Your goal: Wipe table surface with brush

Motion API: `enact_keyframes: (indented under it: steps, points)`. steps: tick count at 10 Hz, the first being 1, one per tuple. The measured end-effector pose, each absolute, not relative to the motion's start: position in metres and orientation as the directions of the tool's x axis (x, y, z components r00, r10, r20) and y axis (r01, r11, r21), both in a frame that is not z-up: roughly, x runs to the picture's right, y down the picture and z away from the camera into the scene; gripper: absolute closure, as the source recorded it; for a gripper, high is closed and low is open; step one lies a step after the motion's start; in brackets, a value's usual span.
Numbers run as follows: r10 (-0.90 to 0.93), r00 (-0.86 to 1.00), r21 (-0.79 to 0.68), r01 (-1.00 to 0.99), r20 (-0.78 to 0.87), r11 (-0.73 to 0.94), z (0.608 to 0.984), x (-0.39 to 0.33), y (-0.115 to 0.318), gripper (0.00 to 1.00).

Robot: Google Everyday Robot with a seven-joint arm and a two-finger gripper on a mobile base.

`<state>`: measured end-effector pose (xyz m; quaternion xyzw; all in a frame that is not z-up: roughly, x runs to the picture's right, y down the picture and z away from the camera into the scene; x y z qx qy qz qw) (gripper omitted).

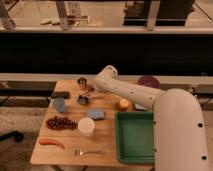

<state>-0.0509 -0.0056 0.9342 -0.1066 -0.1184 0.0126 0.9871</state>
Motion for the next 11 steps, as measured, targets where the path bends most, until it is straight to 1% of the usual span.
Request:
enact_keyframes:
  steps: [4, 9, 11]
  points:
    - [0.034, 0.968, -0.222, 0.023, 0.25, 0.975, 0.914, -0.059, 0.012, 0.95]
    - [0.032, 0.966, -0.239, 0.031, 0.255, 0.971, 0.915, -0.064, 0.021, 0.95]
    - [0.054, 0.972, -0.235, 0.002, 0.231, 0.972, 0.915, -0.046, 0.019, 0.95]
